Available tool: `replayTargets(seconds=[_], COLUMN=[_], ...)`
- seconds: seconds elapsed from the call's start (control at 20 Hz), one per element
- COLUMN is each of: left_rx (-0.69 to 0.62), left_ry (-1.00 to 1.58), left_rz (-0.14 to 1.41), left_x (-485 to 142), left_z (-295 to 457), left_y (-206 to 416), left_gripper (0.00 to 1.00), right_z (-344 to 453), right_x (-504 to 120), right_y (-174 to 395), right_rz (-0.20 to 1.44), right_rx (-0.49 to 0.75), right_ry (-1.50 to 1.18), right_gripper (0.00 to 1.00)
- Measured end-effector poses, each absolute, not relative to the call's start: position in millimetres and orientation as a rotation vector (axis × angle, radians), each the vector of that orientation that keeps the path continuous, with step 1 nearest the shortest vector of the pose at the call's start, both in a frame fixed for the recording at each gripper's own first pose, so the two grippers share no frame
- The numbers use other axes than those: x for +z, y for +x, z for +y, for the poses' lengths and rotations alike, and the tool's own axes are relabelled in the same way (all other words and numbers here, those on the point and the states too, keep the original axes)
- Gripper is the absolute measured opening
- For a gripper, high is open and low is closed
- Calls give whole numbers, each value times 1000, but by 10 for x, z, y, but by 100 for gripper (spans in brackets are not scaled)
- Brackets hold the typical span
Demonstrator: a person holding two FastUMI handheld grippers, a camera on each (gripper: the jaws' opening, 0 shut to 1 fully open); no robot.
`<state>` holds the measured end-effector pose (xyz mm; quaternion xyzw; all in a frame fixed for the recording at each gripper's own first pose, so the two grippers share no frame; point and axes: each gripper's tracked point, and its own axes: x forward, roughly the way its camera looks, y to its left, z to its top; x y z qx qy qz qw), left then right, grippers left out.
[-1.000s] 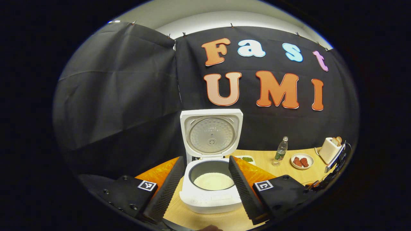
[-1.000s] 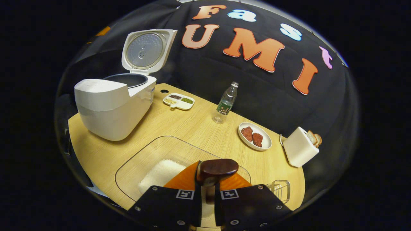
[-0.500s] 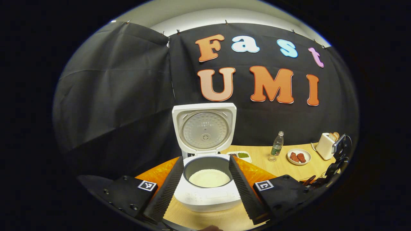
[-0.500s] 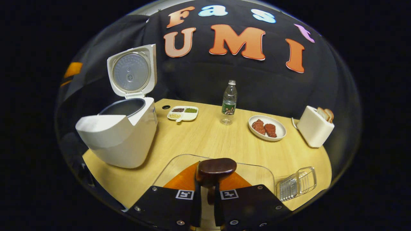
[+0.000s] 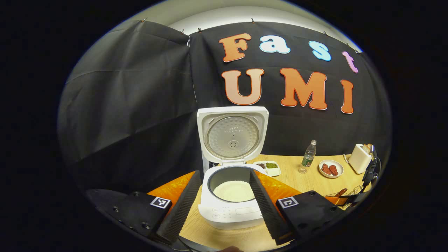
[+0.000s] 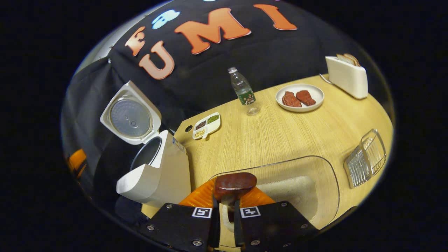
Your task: Close the left gripper, press the button to open the rice cooker; take a wooden spoon from the chopstick holder with the right hand, scoop a spoonful of rice and pour it into the rice cooker, then put the wooden spoon back into the chopstick holder.
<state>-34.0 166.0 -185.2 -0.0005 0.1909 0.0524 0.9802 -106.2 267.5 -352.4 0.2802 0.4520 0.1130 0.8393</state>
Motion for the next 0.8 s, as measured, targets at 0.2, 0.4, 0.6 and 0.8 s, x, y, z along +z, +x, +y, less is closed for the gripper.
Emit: replayTargets(seconds=[0.2,0.4,0.6,0.8], left_rx=[89,64,18,-23], left_ry=[4,-5,-61,-52], left_rz=[383,391,416,403], left_x=[-1853,-1867,-1902,-1830], left_z=[1593,1443,1137,850], left_y=[-282,-237,-185,-113], left_gripper=[96,95,95,96], right_z=[2508,2325,2124,1793], right_x=[-3596,-3581,-3502,-3294], right_y=[-1107,-1149,-1156,-993], right_rz=[1003,1005,973,906], right_rx=[192,148,129,99], right_ry=[797,986,1074,1177], right_gripper=[16,15,15,15])
